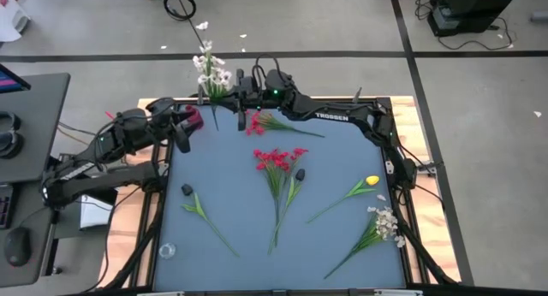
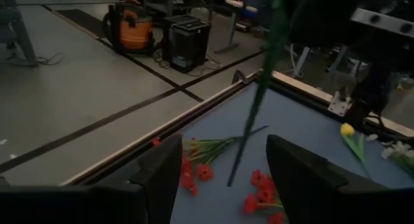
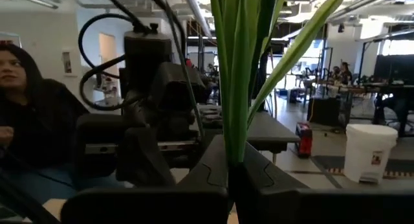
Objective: Sort flowers into vase by color
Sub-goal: Put the top white flowers into the red vase
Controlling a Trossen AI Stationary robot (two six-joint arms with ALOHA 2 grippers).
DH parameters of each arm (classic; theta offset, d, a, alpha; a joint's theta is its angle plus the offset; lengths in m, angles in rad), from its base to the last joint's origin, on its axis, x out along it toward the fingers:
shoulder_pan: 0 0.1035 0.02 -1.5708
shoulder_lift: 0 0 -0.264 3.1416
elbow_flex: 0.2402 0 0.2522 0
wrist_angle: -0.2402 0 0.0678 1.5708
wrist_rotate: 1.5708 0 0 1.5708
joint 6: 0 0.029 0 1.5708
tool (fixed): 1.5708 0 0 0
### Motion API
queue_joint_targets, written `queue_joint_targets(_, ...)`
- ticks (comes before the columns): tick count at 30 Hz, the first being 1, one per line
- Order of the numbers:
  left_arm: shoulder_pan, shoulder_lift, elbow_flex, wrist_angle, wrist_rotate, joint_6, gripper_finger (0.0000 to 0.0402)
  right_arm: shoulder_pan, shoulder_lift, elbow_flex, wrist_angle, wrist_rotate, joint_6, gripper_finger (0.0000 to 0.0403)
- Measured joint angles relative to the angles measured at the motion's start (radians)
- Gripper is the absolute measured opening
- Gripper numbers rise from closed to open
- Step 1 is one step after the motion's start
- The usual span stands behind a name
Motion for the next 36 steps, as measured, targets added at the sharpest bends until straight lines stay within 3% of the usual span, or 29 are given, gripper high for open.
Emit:
queue_joint_targets(5, 0.036, 0.002, 0.000, 0.013, 0.058, 0.001, 0.0231, 0.007, 0.014, -0.001, 0.002, 0.026, -0.002, 0.0009)
queue_joint_targets(14, 0.042, 0.003, 0.000, 0.018, 0.062, 0.005, 0.0231, 0.006, 0.040, 0.014, 0.013, 0.031, 0.007, 0.0009)
queue_joint_targets(22, 0.042, 0.068, -0.019, 0.084, 0.136, -0.020, 0.0231, 0.018, 0.077, 0.081, 0.030, 0.031, 0.012, 0.0009)
queue_joint_targets(36, 0.043, 0.119, -0.049, 0.197, 0.098, 0.009, 0.0231, 0.025, 0.078, 0.080, 0.010, -0.016, -0.032, 0.0009)
